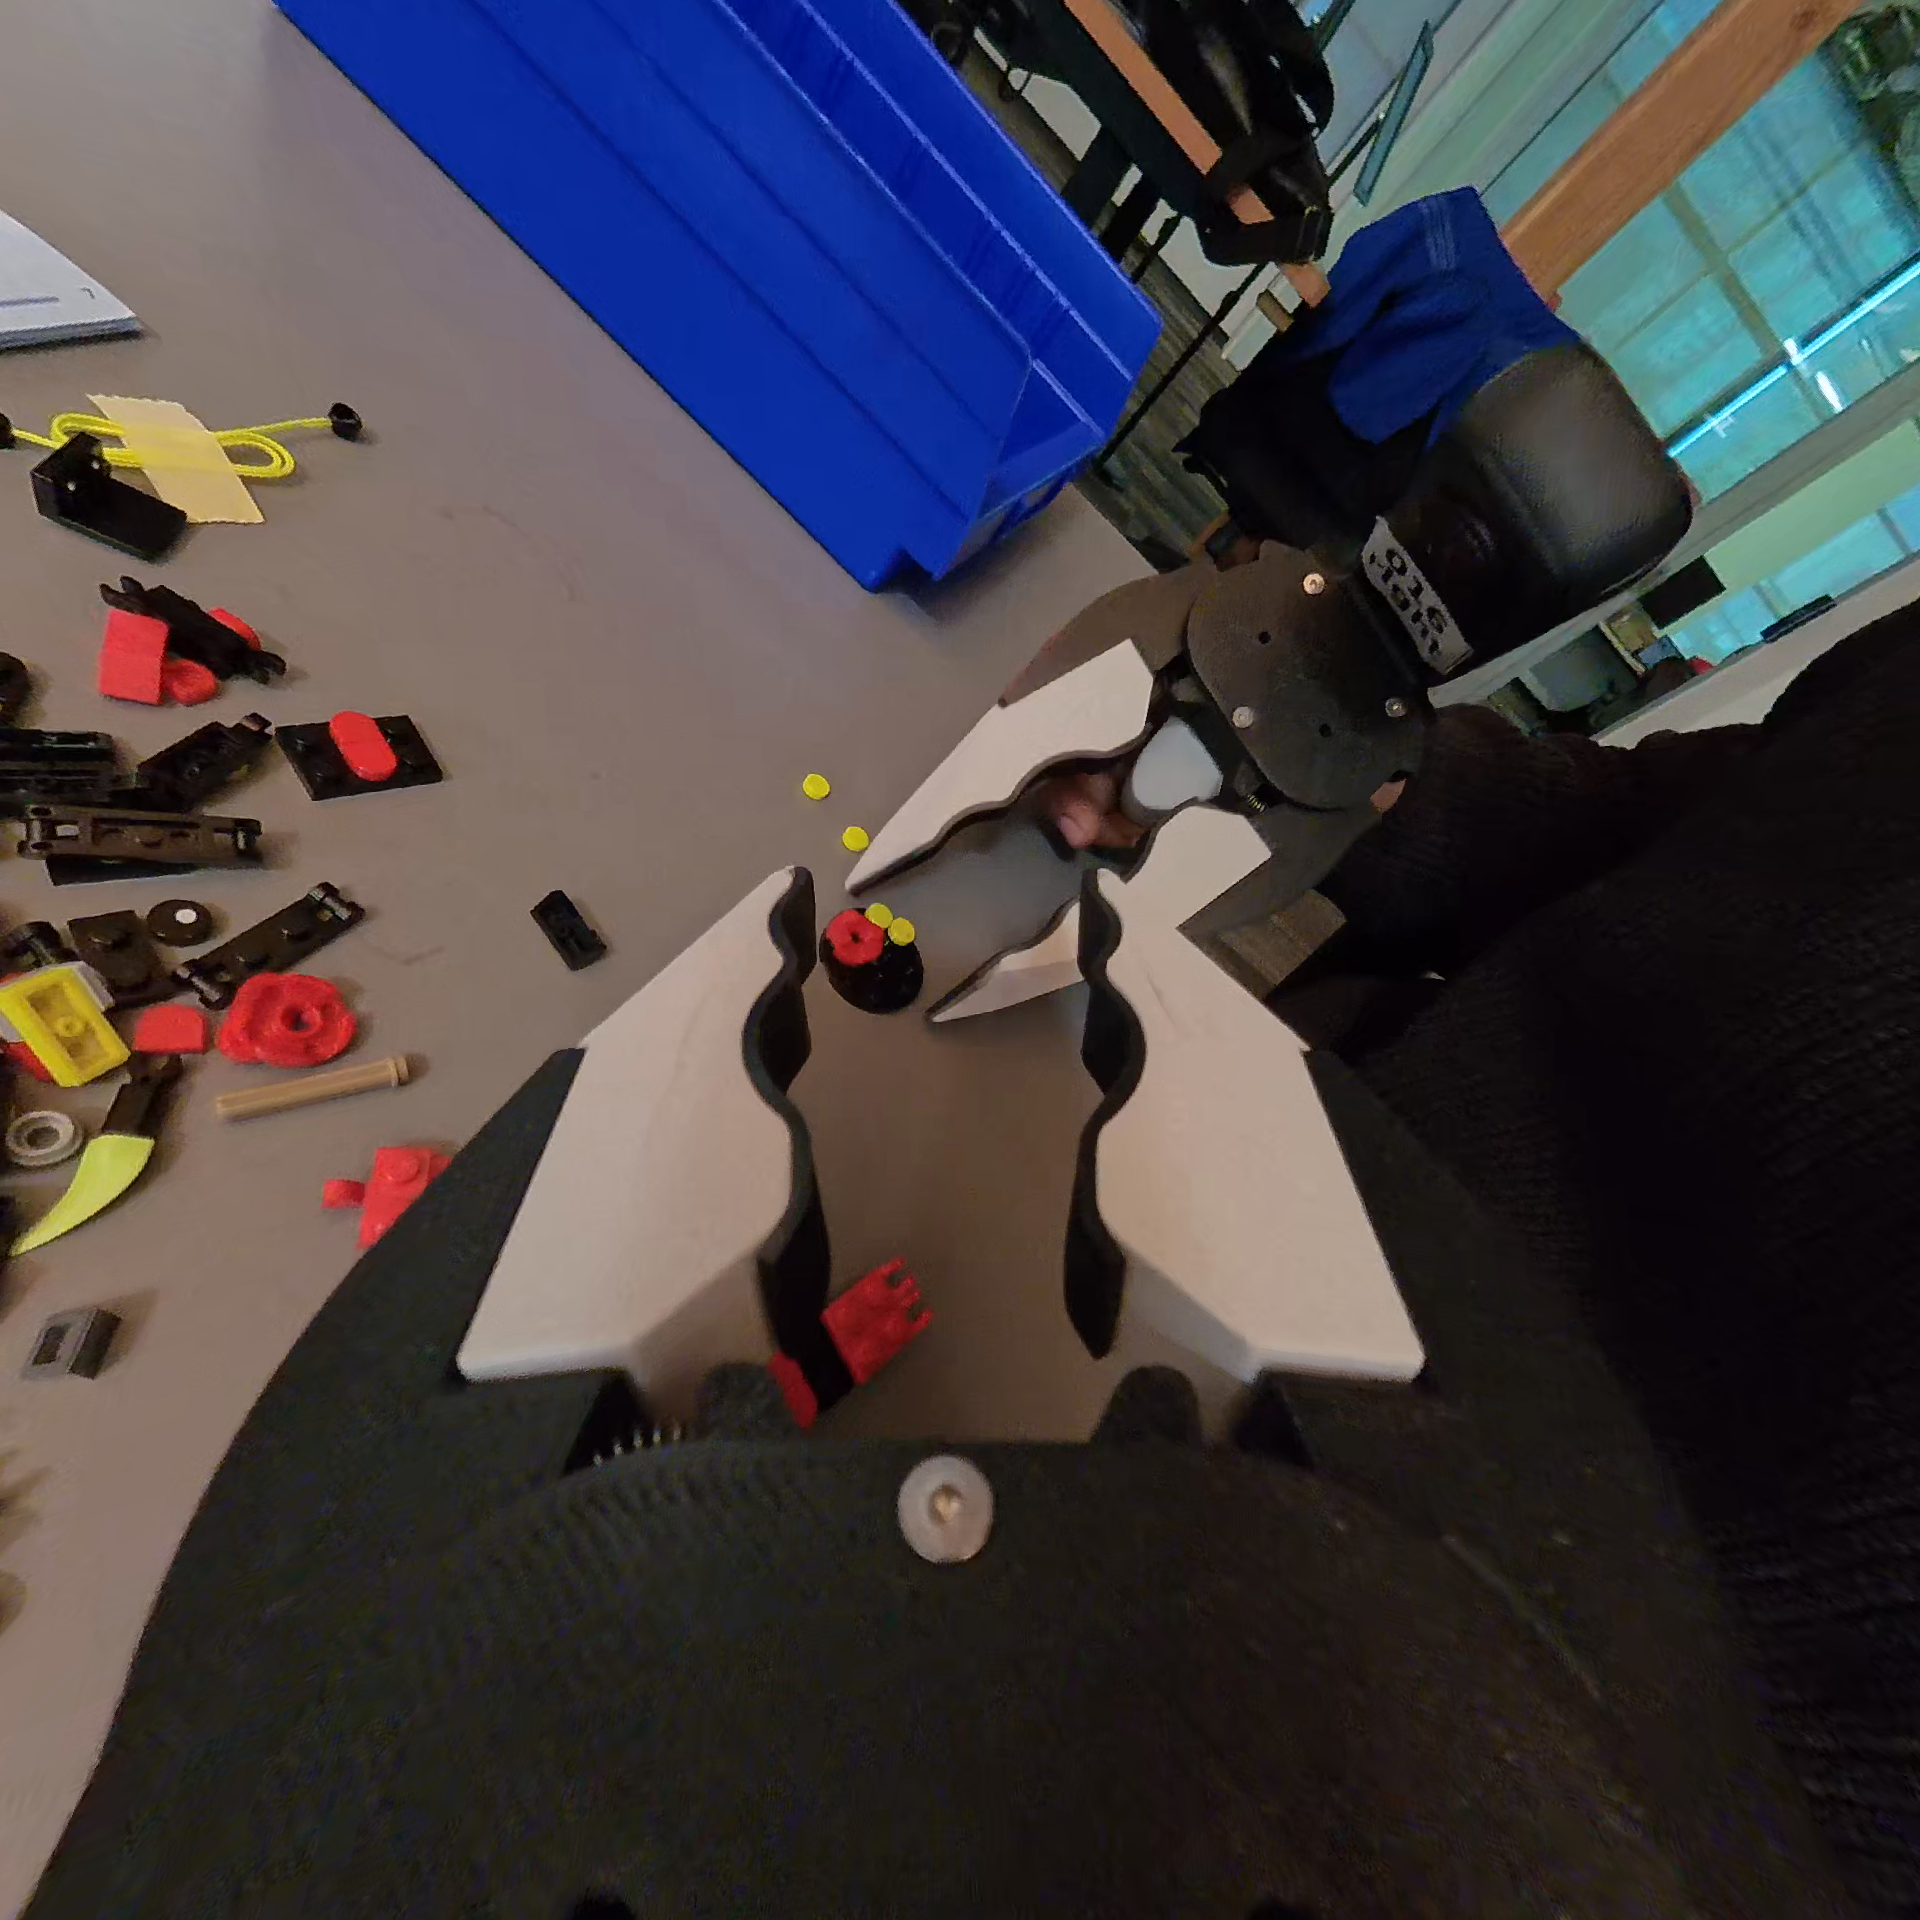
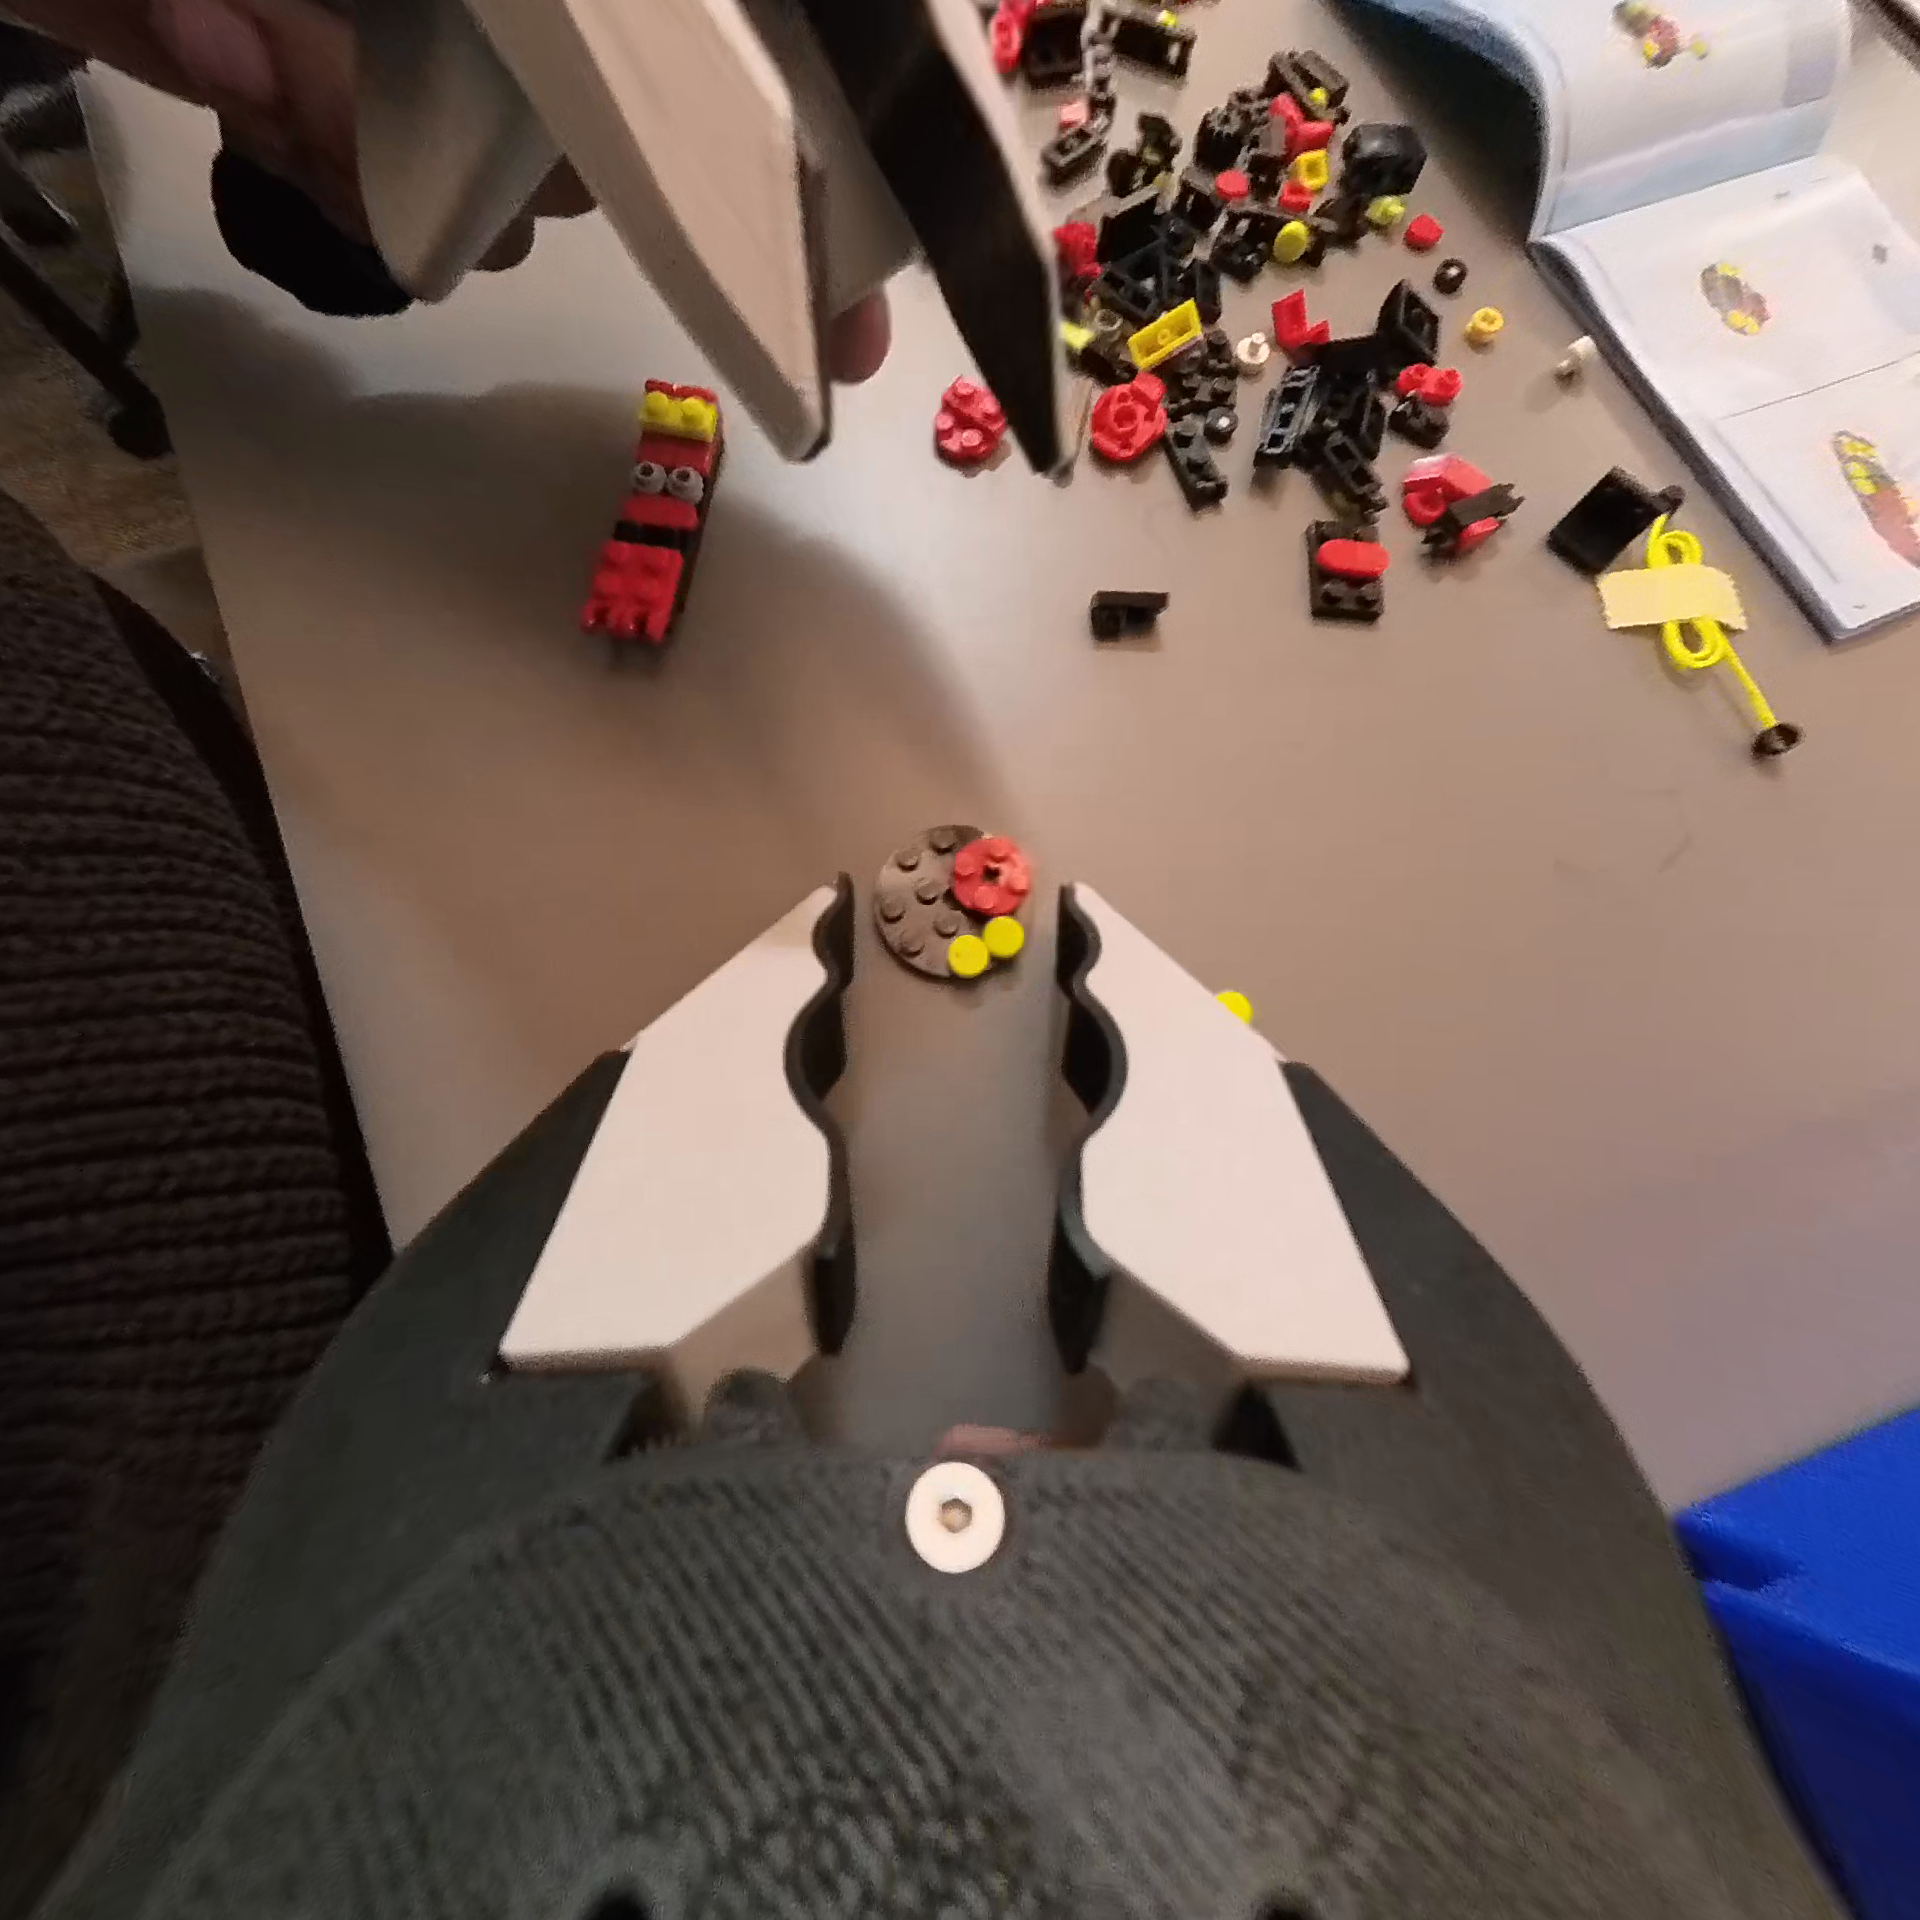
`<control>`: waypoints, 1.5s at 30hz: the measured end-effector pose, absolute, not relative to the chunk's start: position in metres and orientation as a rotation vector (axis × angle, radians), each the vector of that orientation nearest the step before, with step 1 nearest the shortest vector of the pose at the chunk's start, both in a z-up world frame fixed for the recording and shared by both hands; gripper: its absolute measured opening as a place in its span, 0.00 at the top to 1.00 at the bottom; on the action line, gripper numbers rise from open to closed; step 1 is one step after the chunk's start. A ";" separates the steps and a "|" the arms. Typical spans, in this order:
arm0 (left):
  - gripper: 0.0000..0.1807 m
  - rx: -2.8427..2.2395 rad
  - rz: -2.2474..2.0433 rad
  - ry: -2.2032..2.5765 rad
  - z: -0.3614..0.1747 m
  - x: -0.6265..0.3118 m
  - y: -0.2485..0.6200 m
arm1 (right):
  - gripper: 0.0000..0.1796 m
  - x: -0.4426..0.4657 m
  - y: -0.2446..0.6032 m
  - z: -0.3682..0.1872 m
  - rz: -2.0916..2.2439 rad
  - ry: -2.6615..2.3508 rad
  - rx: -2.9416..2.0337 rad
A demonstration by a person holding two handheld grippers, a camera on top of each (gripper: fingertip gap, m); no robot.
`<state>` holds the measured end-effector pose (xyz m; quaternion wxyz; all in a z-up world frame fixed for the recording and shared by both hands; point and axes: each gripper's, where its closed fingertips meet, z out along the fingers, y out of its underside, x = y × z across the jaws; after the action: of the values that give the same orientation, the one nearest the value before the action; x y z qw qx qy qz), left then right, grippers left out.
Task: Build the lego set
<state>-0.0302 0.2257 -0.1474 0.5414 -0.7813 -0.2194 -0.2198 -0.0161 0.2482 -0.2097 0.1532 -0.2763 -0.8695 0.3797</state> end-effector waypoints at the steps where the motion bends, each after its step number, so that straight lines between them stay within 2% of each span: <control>1: 0.73 -1.856 -0.521 -0.522 -0.147 -0.030 0.226 | 0.78 -0.018 0.250 -0.206 1.105 -2.477 -0.799; 5: 0.73 -1.853 -0.511 -0.532 -0.147 -0.033 0.224 | 0.78 -0.031 0.269 -0.195 1.144 -2.395 -0.883; 8: 0.73 -1.857 -0.467 -0.563 -0.149 -0.044 0.219 | 0.82 -0.033 0.277 -0.193 1.213 -2.397 -0.971; 11: 0.73 -1.819 -0.363 -0.622 -0.145 -0.067 0.207 | 0.94 -0.030 0.275 -0.186 1.332 -2.407 -1.021; 12: 0.73 -1.798 -0.316 -0.659 -0.143 -0.078 0.201 | 0.95 -0.030 0.274 -0.184 1.359 -2.406 -1.035; 15: 0.75 -1.716 -0.221 -0.783 -0.139 -0.106 0.181 | 0.90 -0.032 0.279 -0.189 1.325 -2.409 -1.064; 19: 0.76 -1.636 -0.348 -0.885 -0.144 -0.109 0.179 | 0.83 -0.034 0.283 -0.200 1.204 -2.432 -1.041; 39: 0.78 -1.783 -0.436 -0.776 -0.157 -0.075 0.204 | 0.97 -0.031 0.285 -0.217 1.053 -2.492 -1.009; 45: 0.80 -1.821 -0.440 -0.754 -0.161 -0.069 0.206 | 0.97 -0.028 0.268 -0.194 1.209 -2.450 -0.905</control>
<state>-0.0686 0.2065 -0.1605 0.5324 -0.7634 -0.3160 -0.1843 -0.0280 0.2682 -0.1938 0.1313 -0.3118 -0.8439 0.4163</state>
